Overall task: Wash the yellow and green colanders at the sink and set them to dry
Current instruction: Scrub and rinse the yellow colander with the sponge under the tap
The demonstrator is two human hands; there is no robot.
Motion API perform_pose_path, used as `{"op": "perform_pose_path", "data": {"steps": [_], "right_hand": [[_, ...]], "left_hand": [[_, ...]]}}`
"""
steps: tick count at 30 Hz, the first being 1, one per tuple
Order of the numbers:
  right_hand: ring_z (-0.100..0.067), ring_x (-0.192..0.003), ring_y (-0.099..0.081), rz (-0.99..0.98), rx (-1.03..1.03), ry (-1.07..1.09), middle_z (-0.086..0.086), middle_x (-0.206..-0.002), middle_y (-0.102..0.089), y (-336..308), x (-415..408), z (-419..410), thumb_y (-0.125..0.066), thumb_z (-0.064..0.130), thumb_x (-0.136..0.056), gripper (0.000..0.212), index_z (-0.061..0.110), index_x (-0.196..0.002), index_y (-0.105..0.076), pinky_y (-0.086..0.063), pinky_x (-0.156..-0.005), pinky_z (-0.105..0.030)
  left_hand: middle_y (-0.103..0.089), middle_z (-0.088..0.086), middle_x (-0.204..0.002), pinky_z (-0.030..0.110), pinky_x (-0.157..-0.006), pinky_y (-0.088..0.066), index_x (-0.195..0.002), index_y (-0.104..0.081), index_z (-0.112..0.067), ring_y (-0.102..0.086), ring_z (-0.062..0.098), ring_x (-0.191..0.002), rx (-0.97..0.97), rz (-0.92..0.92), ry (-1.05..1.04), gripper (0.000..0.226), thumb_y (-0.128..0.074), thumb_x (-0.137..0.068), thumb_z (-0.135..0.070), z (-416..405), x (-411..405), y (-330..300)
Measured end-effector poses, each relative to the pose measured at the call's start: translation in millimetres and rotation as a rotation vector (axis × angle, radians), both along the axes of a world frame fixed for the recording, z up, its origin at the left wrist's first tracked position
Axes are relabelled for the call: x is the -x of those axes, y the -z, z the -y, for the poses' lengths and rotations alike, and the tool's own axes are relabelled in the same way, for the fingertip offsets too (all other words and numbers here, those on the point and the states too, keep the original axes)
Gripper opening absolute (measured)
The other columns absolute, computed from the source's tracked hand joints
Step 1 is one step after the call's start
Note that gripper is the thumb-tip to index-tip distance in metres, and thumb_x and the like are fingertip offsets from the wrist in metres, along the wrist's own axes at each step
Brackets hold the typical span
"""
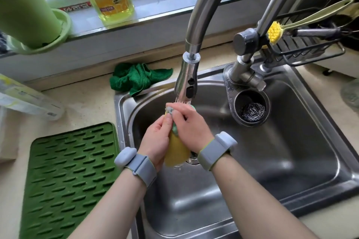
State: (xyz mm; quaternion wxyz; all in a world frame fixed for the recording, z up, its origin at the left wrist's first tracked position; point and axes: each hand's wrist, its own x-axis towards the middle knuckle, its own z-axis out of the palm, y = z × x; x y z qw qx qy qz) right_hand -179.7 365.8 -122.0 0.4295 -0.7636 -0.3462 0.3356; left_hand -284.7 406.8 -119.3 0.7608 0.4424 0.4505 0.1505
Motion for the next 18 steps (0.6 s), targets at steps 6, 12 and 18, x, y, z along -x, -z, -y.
{"op": "perform_pose_path", "data": {"steps": [6, 12, 18], "right_hand": [[-0.023, -0.093, -0.054, -0.144, 0.253, 0.011, -0.006, -0.086, -0.061, 15, -35, -6, -0.041, 0.028, -0.097, 0.031, 0.012, -0.091, -0.067, -0.045, -0.098, -0.044], [-0.008, -0.132, -0.036, 0.085, 0.002, -0.051, -0.005, -0.143, -0.044, 3, 34, 9, -0.031, 0.015, -0.098, 0.043, 0.012, -0.139, -0.044, -0.022, -0.112, -0.018], [-0.026, -0.096, -0.056, 0.135, 0.126, -0.055, -0.024, -0.113, -0.061, 25, -20, -10, -0.025, 0.014, -0.092, 0.044, -0.008, -0.114, -0.057, -0.036, -0.08, -0.026]], "left_hand": [[-0.075, 0.012, -0.104, 0.049, -0.079, -0.06, -0.112, -0.066, -0.017, -0.071, 0.029, -0.093, 0.159, 0.189, -0.186, 0.034, -0.043, -0.098, -0.037, -13, 6, -11], [-0.059, 0.017, -0.136, 0.045, -0.085, -0.059, -0.142, -0.047, -0.018, -0.063, 0.033, -0.117, 0.341, 0.102, -0.467, 0.054, -0.034, -0.102, -0.05, -10, -2, 15], [-0.07, 0.015, -0.119, 0.046, -0.076, -0.061, -0.129, -0.057, -0.02, -0.07, 0.03, -0.103, 0.3, 0.134, -0.327, 0.038, -0.035, -0.104, -0.04, -9, -3, 8]]}}
